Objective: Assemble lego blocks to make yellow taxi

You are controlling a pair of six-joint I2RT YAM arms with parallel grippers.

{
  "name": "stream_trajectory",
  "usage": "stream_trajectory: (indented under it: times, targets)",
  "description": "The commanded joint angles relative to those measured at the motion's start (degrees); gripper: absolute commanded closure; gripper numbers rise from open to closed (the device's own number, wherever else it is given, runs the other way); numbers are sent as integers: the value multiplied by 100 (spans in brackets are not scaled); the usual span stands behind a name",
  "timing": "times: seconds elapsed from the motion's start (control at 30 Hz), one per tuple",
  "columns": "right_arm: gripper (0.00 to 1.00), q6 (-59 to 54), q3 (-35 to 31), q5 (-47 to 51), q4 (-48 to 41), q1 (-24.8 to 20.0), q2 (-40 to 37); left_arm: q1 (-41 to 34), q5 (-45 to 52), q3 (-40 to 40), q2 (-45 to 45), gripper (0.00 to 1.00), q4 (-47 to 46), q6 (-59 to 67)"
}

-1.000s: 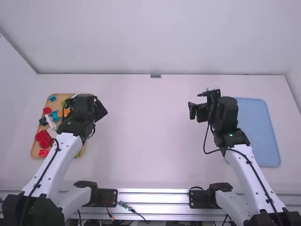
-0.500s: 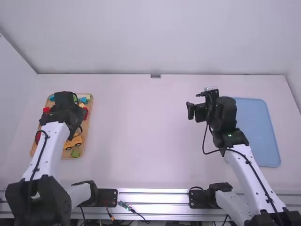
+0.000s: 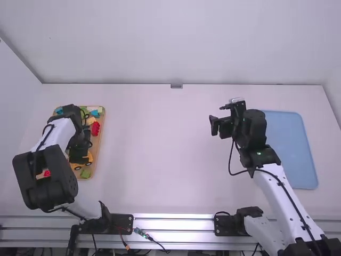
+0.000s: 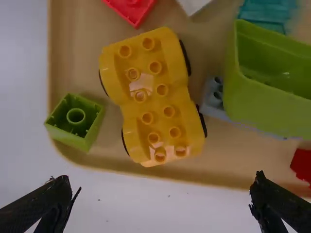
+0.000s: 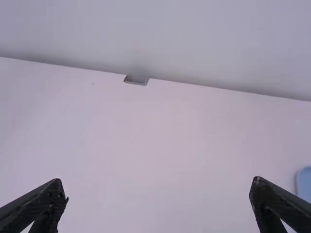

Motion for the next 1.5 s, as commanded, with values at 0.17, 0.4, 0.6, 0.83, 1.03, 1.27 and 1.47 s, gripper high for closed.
stream_trajectory:
  times: [0.17, 0.4, 0.6, 0.83, 1.03, 1.27, 1.47]
  targets:
    - [1, 26, 234, -15, -24, 55, 28, -13, -157, -2, 240, 2, 160, -667]
    - [1, 26, 234, -15, -22, 46, 28, -13, -160, -426, 240, 11, 763, -667]
    - [1, 28, 234, -17, -26, 46, 28, -13, -140, -800, 240, 11, 1325, -433]
    - [1, 26, 234, -15, -26, 46, 28, -13, -271, -1198, 240, 14, 1832, -433]
    - [1, 26, 234, -15, -24, 46, 28, -13, -485, -1401, 238, 16, 1926, -804]
    - [1, 26, 234, -15, -24, 46, 28, -13, -638, -1652, 240, 17, 2260, -817]
    - [1, 26, 234, -15, -24, 46, 28, -13, -743, -1794, 240, 34, 2347, -990]
